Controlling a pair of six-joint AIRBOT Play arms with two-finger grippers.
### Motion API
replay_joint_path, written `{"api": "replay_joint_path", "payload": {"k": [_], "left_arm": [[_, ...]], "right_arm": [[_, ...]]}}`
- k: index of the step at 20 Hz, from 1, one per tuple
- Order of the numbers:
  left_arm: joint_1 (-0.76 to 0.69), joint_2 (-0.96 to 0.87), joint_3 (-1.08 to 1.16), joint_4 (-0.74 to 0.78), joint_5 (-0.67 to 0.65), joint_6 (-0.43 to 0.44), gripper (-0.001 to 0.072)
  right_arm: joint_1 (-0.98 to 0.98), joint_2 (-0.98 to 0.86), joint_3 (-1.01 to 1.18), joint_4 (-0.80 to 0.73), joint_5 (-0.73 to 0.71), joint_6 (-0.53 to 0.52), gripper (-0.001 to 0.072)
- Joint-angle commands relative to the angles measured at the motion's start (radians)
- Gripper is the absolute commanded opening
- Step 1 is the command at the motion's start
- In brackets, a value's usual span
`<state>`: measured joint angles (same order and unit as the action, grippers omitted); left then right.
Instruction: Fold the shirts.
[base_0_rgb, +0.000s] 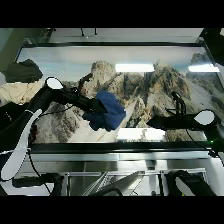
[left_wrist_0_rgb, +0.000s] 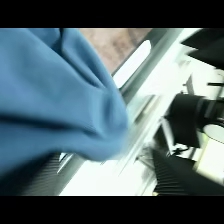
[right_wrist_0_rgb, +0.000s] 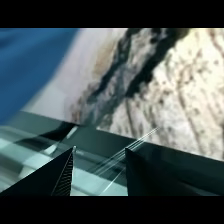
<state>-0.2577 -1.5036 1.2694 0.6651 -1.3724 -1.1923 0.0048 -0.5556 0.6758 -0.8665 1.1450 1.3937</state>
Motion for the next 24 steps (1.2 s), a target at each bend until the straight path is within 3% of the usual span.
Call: {"api": "replay_joint_path", "payload": {"k": [1, 2, 5, 8, 11, 14, 18, 20, 22, 24], "left_arm": [[0.013, 0.017, 0.018, 0.174, -0.057, -0.12, 0.0619], [0.038, 0.017, 0.036, 0.218, -0.1, -0.159, 0.0618], [0.089, 0.062, -0.038, 0.32, -0.136, -0.201, 0.0618], [0.119, 0.163, -0.272, 0.326, 0.024, -0.19, 0.0619], [0.119, 0.213, -0.474, 0.207, 0.23, -0.098, 0.0617], [0.119, 0.183, -0.573, 0.061, 0.404, 0.02, 0.0617], [0.122, 0.095, -0.532, -0.111, 0.486, 0.164, 0.058], [0.125, 0.065, -0.475, -0.106, 0.485, 0.164, 0.058], [0.124, 0.04, -0.43, -0.107, 0.474, 0.172, 0.058], [0.124, 0.018, -0.388, -0.106, 0.429, 0.182, 0.058]], "right_arm": [[-0.001, -0.022, -0.04, 0.143, 0.027, -0.102, 0.045], [-0.001, -0.032, -0.062, 0.175, 0.02, -0.122, 0.0541], [-0.001, -0.064, -0.134, 0.228, -0.027, -0.164, 0.0542], [0.035, -0.139, -0.154, 0.284, -0.102, -0.256, 0.0541], [0.19, -0.285, -0.154, 0.387, -0.272, -0.363, 0.0542], [0.325, -0.443, -0.124, 0.515, -0.354, -0.496, 0.054], [0.358, -0.557, -0.015, 0.543, -0.361, -0.534, 0.054], [0.358, -0.569, 0.023, 0.544, -0.368, -0.544, 0.0427], [0.358, -0.581, 0.035, 0.566, -0.41, -0.558, 0.0424], [0.358, -0.599, 0.038, 0.614, -0.412, -0.591, 0.0233]]}}
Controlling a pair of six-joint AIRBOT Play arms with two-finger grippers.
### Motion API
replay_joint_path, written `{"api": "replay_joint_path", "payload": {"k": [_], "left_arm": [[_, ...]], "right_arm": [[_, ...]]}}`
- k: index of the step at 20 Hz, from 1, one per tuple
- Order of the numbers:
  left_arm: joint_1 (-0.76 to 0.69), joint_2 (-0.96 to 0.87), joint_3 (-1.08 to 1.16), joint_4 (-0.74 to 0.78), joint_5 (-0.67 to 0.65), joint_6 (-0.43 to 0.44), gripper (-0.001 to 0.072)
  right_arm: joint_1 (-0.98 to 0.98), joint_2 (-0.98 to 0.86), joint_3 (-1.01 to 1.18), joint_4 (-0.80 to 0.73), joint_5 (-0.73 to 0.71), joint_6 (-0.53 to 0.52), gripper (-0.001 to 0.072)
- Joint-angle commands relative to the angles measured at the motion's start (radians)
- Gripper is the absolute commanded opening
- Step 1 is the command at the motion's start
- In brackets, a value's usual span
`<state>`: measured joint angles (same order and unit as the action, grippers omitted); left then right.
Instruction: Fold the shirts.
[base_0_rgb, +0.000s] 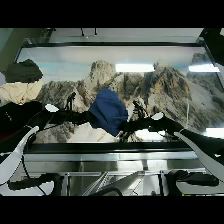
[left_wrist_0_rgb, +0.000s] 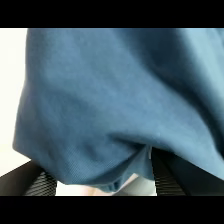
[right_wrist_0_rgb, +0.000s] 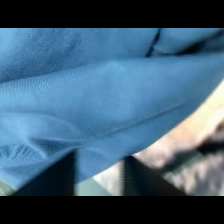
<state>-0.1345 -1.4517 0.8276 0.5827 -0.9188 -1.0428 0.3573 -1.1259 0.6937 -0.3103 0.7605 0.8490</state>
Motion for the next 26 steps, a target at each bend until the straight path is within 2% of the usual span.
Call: {"api": "replay_joint_path", "payload": {"k": [1, 2, 3, 4, 5, 9, 13, 17, 19, 22, 24, 26], "left_arm": [[0.001, -0.043, 0.073, -0.024, -0.053, 0.032, 0.0579], [0.002, -0.045, 0.084, -0.024, -0.068, 0.032, 0.0575], [0.002, -0.045, 0.091, -0.022, -0.071, 0.037, 0.0321], [0.002, -0.045, 0.096, -0.018, -0.08, 0.064, 0.0052], [0.001, -0.045, 0.103, -0.005, -0.088, 0.073, 0.0012], [0.026, -0.008, 0.109, 0.001, -0.166, 0.074, 0.0011], [0.079, 0.217, 0.164, 0.001, -0.305, 0.071, 0.001], [0.09, 0.473, 0.39, 0.002, -0.454, 0.013, 0.001], [0.092, 0.563, 0.508, 0.004, -0.505, -0.037, 0.0011], [0.09, 0.66, 0.595, 0.114, -0.521, -0.109, 0.0012], [0.091, 0.692, 0.578, 0.207, -0.516, -0.123, 0.0012], [0.091, 0.671, 0.498, 0.235, -0.494, -0.128, 0.0012]], "right_arm": [[0.006, -0.035, 0.02, 0.106, -0.019, -0.082, 0.0224], [0.006, -0.038, 0.02, 0.151, -0.018, -0.116, 0.0176], [0.006, -0.037, 0.021, 0.187, -0.012, -0.15, 0.0019], [0.006, -0.037, 0.021, 0.217, -0.011, -0.179, 0.0017], [0.005, -0.032, 0.021, 0.233, -0.004, -0.197, 0.0017], [-0.027, 0.09, 0.025, 0.236, 0.106, -0.198, 0.0017], [-0.144, 0.37, 0.134, 0.225, 0.267, -0.157, 0.0017], [-0.185, 0.562, 0.38, 0.043, 0.308, -0.013, 0.0017], [-0.185, 0.595, 0.483, 0.04, 0.378, 0.039, 0.0017], [-0.185, 0.615, 0.548, 0.003, 0.442, 0.088, 0.0017], [-0.185, 0.599, 0.547, -0.108, 0.443, 0.113, 0.0017], [-0.185, 0.539, 0.534, -0.194, 0.444, 0.128, 0.0018]]}}
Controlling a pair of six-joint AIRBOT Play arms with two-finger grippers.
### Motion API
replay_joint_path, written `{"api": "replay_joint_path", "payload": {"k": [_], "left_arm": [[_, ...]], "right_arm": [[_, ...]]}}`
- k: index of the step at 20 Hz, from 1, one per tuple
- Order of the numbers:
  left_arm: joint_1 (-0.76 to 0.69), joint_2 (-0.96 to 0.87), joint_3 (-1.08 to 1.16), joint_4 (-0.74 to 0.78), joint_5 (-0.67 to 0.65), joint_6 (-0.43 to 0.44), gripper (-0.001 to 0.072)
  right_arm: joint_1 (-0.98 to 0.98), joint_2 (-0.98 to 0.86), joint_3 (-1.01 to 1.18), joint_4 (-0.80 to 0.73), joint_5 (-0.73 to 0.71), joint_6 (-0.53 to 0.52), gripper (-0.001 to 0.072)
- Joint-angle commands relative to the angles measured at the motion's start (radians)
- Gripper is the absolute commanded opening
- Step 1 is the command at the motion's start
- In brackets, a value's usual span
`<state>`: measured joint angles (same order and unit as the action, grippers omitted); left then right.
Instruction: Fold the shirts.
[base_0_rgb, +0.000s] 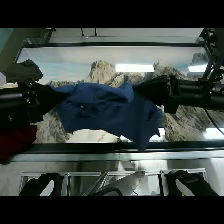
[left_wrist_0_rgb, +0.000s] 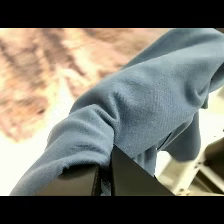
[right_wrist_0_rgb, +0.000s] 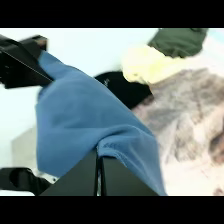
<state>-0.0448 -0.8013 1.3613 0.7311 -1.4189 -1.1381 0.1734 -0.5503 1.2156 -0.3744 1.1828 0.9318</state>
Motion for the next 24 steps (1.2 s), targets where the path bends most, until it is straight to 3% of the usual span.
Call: {"api": "replay_joint_path", "payload": {"k": [1, 5, 6, 7, 8, 11, 12, 13, 17, 20, 24], "left_arm": [[0.001, -0.011, -0.08, 0.085, 0.016, -0.029, 0.0012], [-0.038, -0.229, -0.251, 0.087, 0.195, 0.068, 0.0022], [-0.047, -0.294, -0.269, 0.088, 0.253, 0.085, 0.0308], [-0.05, -0.362, -0.277, 0.088, 0.306, 0.084, 0.0687], [-0.049, -0.43, -0.266, 0.093, 0.329, 0.085, 0.0698], [-0.007, -0.579, -0.153, 0.179, 0.262, 0.079, 0.0698], [0.019, -0.608, -0.108, 0.208, 0.21, 0.056, 0.0698], [0.046, -0.625, -0.075, 0.224, 0.152, 0.026, 0.0698], [0.11, -0.583, -0.21, 0.219, 0.013, -0.049, 0.0697], [0.11, -0.491, -0.486, 0.22, 0.151, -0.048, 0.0697], [0.111, -0.465, -0.664, 0.221, 0.327, -0.048, 0.0697]], "right_arm": [[-0.002, -0.084, 0.0, -0.144, 0.022, 0.042, 0.0018], [-0.002, -0.339, -0.057, -0.146, -0.013, -0.014, 0.0025], [-0.002, -0.417, -0.064, -0.147, -0.042, -0.02, 0.0038], [-0.002, -0.491, -0.065, -0.146, -0.072, -0.019, 0.0174], [-0.004, -0.558, -0.065, -0.146, -0.105, -0.019, 0.0278], [-0.056, -0.678, -0.049, -0.146, -0.143, -0.019, 0.0319], [-0.095, -0.676, -0.044, -0.146, -0.125, -0.018, 0.0449], [-0.134, -0.662, -0.043, -0.146, -0.096, -0.01, 0.0522], [-0.287, -0.573, -0.06, -0.314, 0.085, 0.095, 0.0521], [-0.301, -0.52, -0.178, -0.435, 0.108, 0.116, 0.0521], [-0.266, -0.513, -0.352, -0.407, 0.061, 0.101, 0.0522]]}}
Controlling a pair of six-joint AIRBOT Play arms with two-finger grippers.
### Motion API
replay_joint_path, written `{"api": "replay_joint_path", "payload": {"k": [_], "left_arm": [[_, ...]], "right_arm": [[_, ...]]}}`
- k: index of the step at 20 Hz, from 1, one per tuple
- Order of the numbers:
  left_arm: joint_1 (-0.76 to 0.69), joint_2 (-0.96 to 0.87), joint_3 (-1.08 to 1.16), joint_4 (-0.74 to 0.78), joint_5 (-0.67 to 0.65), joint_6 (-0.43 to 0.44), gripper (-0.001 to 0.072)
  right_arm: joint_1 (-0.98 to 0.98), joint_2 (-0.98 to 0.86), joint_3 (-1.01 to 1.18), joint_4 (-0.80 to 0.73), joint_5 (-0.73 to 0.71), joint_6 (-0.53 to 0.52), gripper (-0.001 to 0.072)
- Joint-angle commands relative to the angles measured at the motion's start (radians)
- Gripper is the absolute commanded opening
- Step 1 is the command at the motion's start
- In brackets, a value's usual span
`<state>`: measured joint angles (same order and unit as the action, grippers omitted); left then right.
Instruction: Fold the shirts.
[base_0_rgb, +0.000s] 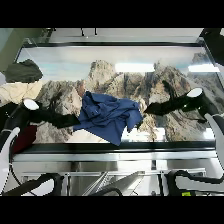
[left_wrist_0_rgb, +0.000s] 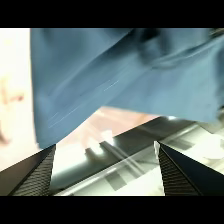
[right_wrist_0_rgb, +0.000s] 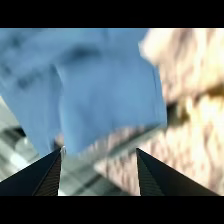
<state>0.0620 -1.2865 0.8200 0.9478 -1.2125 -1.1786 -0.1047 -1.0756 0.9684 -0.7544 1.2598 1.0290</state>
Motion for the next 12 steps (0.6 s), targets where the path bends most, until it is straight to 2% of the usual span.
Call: {"api": "replay_joint_path", "payload": {"k": [1, 4, 9, 10, 11, 12], "left_arm": [[0.004, 0.008, -0.13, 0.003, 0.15, -0.008, 0.0697], [0.003, -0.071, -0.086, 0.001, 0.174, -0.008, 0.0697], [0.003, -0.195, 0.06, -0.006, 0.141, -0.008, 0.0696], [0.003, -0.213, 0.084, -0.008, 0.127, -0.008, 0.0696], [0.003, -0.228, 0.105, -0.007, 0.113, -0.007, 0.0582], [0.003, -0.237, 0.12, -0.005, 0.099, -0.006, 0.0383]], "right_arm": [[0.032, 0.009, -0.131, -0.027, -0.043, 0.003, 0.0522], [0.107, -0.004, -0.148, -0.013, -0.129, 0.003, 0.0522], [0.209, -0.065, -0.148, 0.114, -0.262, -0.013, 0.0521], [0.224, -0.08, -0.148, 0.155, -0.283, -0.047, 0.0516], [0.235, -0.093, -0.148, 0.215, -0.294, -0.092, 0.0443], [0.24, -0.103, -0.147, 0.285, -0.294, -0.146, 0.0338]]}}
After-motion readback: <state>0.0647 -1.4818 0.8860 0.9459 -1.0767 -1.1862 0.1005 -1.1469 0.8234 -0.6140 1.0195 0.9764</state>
